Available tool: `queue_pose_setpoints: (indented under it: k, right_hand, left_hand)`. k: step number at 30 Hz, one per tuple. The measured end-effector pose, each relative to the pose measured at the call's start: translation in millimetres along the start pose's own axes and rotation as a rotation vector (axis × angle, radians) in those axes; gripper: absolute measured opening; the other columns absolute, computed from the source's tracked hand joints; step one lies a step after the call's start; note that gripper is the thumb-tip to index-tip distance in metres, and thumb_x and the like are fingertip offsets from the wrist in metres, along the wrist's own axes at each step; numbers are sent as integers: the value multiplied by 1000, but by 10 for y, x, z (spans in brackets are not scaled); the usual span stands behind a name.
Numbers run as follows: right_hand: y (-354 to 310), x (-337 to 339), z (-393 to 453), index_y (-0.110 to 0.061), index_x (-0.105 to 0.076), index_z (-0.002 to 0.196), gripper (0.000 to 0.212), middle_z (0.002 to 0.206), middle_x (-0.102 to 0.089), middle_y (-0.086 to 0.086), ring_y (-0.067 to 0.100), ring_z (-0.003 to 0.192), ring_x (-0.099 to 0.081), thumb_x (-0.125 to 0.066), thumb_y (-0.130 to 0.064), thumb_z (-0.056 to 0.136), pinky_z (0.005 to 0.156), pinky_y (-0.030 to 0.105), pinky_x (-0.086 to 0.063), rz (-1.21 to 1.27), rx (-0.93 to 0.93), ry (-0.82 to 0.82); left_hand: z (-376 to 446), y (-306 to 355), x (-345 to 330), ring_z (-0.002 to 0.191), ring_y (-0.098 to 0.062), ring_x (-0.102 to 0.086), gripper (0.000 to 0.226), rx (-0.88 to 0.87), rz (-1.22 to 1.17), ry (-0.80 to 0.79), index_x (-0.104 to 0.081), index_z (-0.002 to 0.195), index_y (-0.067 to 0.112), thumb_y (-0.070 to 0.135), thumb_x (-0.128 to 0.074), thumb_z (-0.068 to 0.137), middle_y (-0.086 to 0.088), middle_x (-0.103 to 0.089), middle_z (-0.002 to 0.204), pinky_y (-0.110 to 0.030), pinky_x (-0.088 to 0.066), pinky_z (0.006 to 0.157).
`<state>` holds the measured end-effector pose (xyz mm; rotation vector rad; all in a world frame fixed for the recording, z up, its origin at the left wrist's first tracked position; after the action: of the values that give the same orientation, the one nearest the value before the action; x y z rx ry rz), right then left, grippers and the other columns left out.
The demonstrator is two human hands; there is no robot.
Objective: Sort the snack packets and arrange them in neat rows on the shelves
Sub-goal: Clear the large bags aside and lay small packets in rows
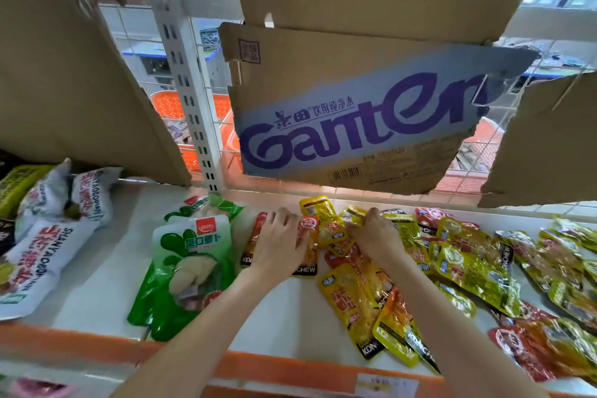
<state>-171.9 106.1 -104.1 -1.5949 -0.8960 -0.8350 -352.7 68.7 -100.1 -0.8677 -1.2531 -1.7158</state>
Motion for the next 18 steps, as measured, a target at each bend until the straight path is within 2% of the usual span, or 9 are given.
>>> queue_pose_setpoints:
  k: [3,7,10,11,13,15,16,18]
  right_hand:
    - [185,-40,72,-3,-43,128,60,125,-56,16,33,116,-52,-39,-52,94,90,39,-44,15,-120,-7]
    - [164,5,125,-3,-49,123,66,122,-59,13,32,114,-54,-39,-60,90,89,39,-45,-36,-173,23]
    - [176,9,144,-5,-53,119,58,115,-63,11,29,109,-58,-48,-54,88,85,35,-46,-75,-181,-9]
    - [213,5,160,-6,-56,113,52,107,-66,11,28,102,-62,-51,-51,88,79,33,-47,-45,-188,-27]
    - [298,27,178,-8,-65,83,35,76,-69,7,23,75,-66,-56,-41,88,60,26,-45,113,-189,-40]
    - [344,51,154,-13,-58,51,41,49,-58,-1,14,51,-57,-58,-27,89,47,22,-40,243,-175,-18]
    - [353,53,138,-15,-54,46,44,42,-54,-5,12,47,-53,-58,-22,89,45,21,-38,269,-157,-6]
    - [352,43,106,-14,-53,55,33,36,-53,-7,12,45,-52,-57,-17,88,44,20,-38,335,-112,2]
  left_hand:
    - [166,192,-200,118,-26,-39,44,-11,40,-122,-49,127,5,36,-44,95,-10,-45,125,-33,-31,102]
    - [366,184,-421,119,-30,-39,75,220,177,-201,-49,125,4,66,-29,89,-15,-47,127,-38,-33,100]
    - [397,238,-465,125,-35,-33,92,336,180,-239,-45,129,3,78,-33,78,-18,-37,134,-46,-35,100]
    - [399,278,-459,127,-35,-31,94,330,211,-250,-43,130,4,80,-35,76,-17,-34,136,-48,-34,99]
    - [388,338,-463,130,-37,-27,92,292,253,-301,-41,133,9,80,-39,74,-16,-32,139,-51,-32,100]
    - [355,379,-486,132,-39,-23,82,262,239,-385,-39,136,15,72,-46,77,-13,-30,142,-54,-27,103]
    - [334,409,-490,132,-40,-22,76,243,226,-414,-40,136,18,66,-48,78,-12,-31,141,-55,-25,103]
    - [286,510,-468,129,-38,-28,61,179,218,-396,-48,129,16,54,-49,80,-11,-40,135,-53,-27,102]
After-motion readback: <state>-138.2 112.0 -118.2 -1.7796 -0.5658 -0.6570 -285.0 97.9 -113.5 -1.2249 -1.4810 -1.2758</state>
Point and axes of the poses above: each hand's wrist, its own z-axis towards the middle knuckle, its own x-axis out of the back of the hand, y = z × x, the point moved 6 cm from there along z, towards the middle knuckle
